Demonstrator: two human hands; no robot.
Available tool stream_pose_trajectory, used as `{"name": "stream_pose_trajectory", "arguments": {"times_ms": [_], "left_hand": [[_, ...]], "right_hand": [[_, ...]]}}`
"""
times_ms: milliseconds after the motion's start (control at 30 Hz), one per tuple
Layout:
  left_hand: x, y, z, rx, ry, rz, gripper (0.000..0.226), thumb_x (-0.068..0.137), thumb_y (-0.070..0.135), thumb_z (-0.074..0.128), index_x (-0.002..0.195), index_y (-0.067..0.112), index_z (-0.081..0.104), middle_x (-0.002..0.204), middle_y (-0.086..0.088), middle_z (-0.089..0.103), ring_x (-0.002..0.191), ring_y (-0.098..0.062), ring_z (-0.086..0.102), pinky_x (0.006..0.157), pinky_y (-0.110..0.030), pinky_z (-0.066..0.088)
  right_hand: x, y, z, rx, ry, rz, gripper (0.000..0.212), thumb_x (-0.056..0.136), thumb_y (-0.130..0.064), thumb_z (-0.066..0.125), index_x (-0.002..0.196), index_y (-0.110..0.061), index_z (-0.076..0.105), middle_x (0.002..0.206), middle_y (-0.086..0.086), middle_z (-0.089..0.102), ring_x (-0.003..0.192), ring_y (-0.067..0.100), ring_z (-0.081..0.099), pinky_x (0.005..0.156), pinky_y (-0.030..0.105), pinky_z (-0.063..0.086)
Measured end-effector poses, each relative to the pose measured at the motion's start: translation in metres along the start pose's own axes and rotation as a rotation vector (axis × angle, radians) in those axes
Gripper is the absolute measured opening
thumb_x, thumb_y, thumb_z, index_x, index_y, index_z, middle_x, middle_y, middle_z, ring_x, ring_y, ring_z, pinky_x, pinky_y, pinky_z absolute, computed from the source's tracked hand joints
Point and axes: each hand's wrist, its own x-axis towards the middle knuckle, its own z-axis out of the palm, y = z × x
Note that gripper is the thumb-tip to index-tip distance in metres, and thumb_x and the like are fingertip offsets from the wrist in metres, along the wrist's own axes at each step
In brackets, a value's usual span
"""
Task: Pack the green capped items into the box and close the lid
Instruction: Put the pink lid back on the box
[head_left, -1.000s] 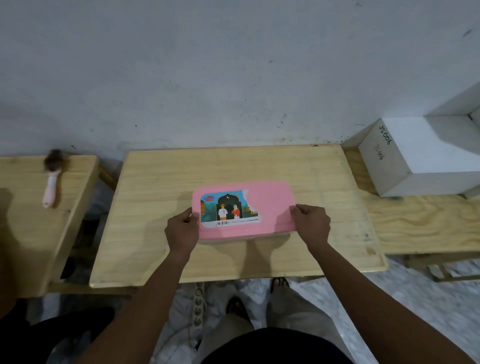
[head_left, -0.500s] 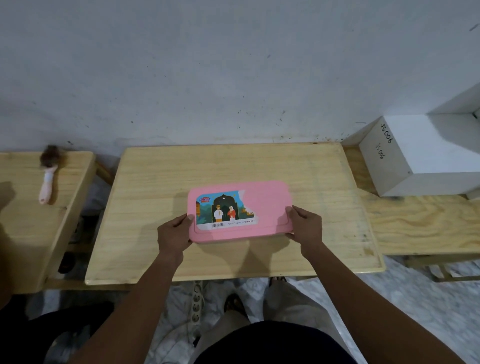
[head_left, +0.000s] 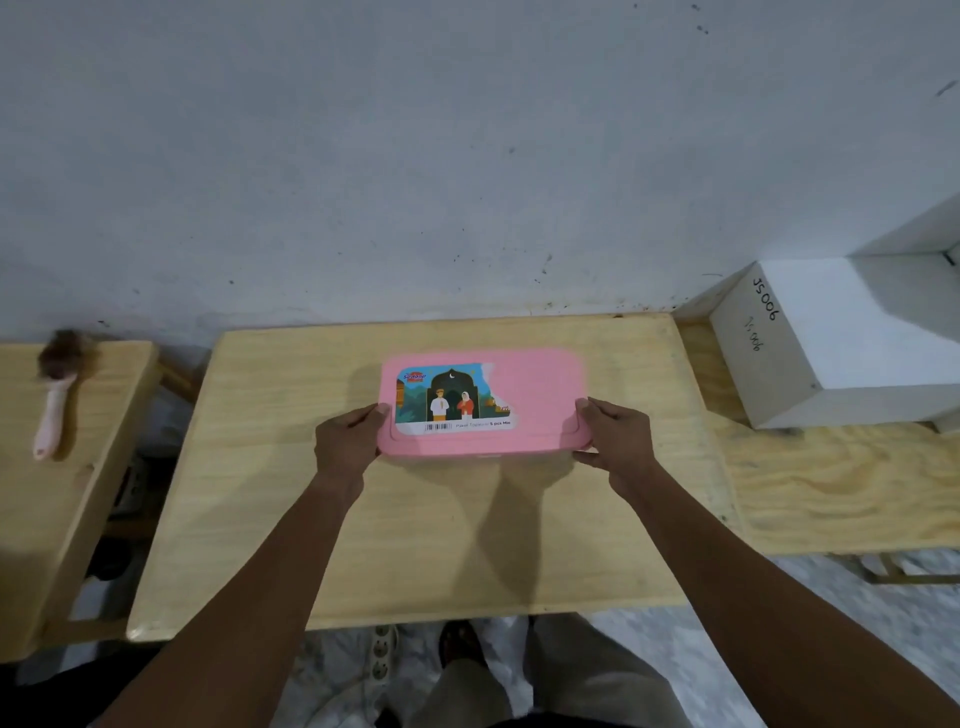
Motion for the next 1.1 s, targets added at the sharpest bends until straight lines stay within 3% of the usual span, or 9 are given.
{"name": "stream_pose_trajectory", "arguments": {"times_ms": [167, 400, 567, 700, 800, 833, 967, 1033, 1100], "left_hand": [[0.038, 0.025, 0.035, 0.007, 0.015, 0.012, 0.026, 0.087, 0.016, 0.072, 0.110, 0.005, 0.073, 0.093, -0.010, 0.072, 0.078, -0.022, 0.064, 0.064, -0.028, 0.055], [0.078, 0.040, 0.061, 0.038, 0.059, -0.001, 0.026, 0.086, 0.019, 0.073, 0.110, 0.007, 0.074, 0.101, -0.012, 0.074, 0.084, -0.024, 0.068, 0.077, -0.037, 0.057], [0.091, 0.042, 0.069, 0.087, 0.091, 0.011, 0.025, 0.085, 0.023, 0.073, 0.107, 0.013, 0.075, 0.099, -0.007, 0.075, 0.096, -0.026, 0.070, 0.090, -0.046, 0.057], [0.088, 0.040, 0.072, 0.130, 0.109, 0.040, 0.025, 0.087, 0.025, 0.071, 0.110, 0.014, 0.075, 0.100, -0.006, 0.074, 0.098, -0.028, 0.069, 0.090, -0.048, 0.056], [0.083, 0.045, 0.078, 0.155, 0.107, 0.067, 0.027, 0.090, 0.024, 0.066, 0.114, 0.012, 0.073, 0.105, -0.010, 0.074, 0.099, -0.031, 0.068, 0.089, -0.050, 0.056], [0.081, 0.048, 0.080, 0.149, 0.096, 0.057, 0.029, 0.091, 0.026, 0.065, 0.116, 0.012, 0.072, 0.109, -0.011, 0.073, 0.101, -0.031, 0.068, 0.090, -0.050, 0.056], [0.048, 0.050, 0.073, 0.197, 0.106, 0.073, 0.048, 0.091, 0.032, 0.066, 0.134, 0.011, 0.058, 0.130, -0.009, 0.061, 0.118, -0.028, 0.058, 0.098, -0.036, 0.046], [0.017, 0.048, 0.059, 0.268, 0.105, 0.180, 0.051, 0.086, 0.030, 0.072, 0.132, 0.013, 0.059, 0.130, -0.011, 0.062, 0.114, -0.028, 0.060, 0.099, -0.035, 0.046], [-0.017, 0.027, 0.039, 0.279, 0.047, 0.274, 0.043, 0.081, 0.016, 0.078, 0.122, 0.013, 0.065, 0.120, -0.009, 0.067, 0.097, -0.019, 0.065, 0.085, -0.026, 0.050]], "right_hand": [[0.048, -0.033, 0.009, -0.009, -0.003, 0.006, 0.027, 0.090, -0.026, 0.070, 0.113, -0.011, 0.074, 0.106, 0.012, 0.072, 0.094, 0.030, 0.069, 0.060, 0.038, 0.061], [0.092, -0.053, 0.023, -0.020, -0.013, 0.009, 0.025, 0.088, -0.026, 0.072, 0.109, -0.012, 0.075, 0.104, 0.013, 0.072, 0.091, 0.031, 0.070, 0.064, 0.043, 0.062], [0.106, -0.061, 0.031, -0.024, 0.007, 0.003, 0.024, 0.089, -0.024, 0.072, 0.109, -0.013, 0.075, 0.099, 0.008, 0.071, 0.082, 0.022, 0.068, 0.064, 0.044, 0.062], [0.106, -0.061, 0.034, -0.040, 0.034, 0.011, 0.022, 0.089, -0.024, 0.071, 0.108, -0.014, 0.075, 0.097, 0.006, 0.071, 0.079, 0.021, 0.068, 0.066, 0.047, 0.062], [0.102, -0.066, 0.036, -0.114, 0.044, 0.019, 0.011, 0.091, -0.031, 0.067, 0.091, -0.023, 0.075, 0.097, 0.007, 0.071, 0.088, 0.027, 0.068, 0.072, 0.047, 0.062], [0.100, -0.069, 0.037, -0.174, 0.040, 0.017, 0.017, 0.093, -0.037, 0.062, 0.087, -0.024, 0.072, 0.099, 0.009, 0.070, 0.091, 0.029, 0.067, 0.075, 0.044, 0.060], [0.069, -0.084, 0.034, -0.347, 0.026, -0.115, 0.050, 0.102, -0.049, 0.034, 0.113, -0.010, 0.062, 0.111, 0.009, 0.063, 0.097, 0.025, 0.054, 0.079, 0.037, 0.042], [0.033, -0.110, 0.028, -0.293, 0.026, -0.178, 0.047, 0.101, -0.046, 0.042, 0.129, -0.012, 0.058, 0.114, -0.001, 0.056, 0.105, 0.021, 0.052, 0.088, 0.036, 0.041], [-0.008, -0.147, 0.015, -0.238, -0.037, -0.296, 0.040, 0.098, -0.042, 0.054, 0.128, -0.018, 0.061, 0.114, -0.005, 0.061, 0.108, 0.020, 0.057, 0.094, 0.040, 0.046]]}}
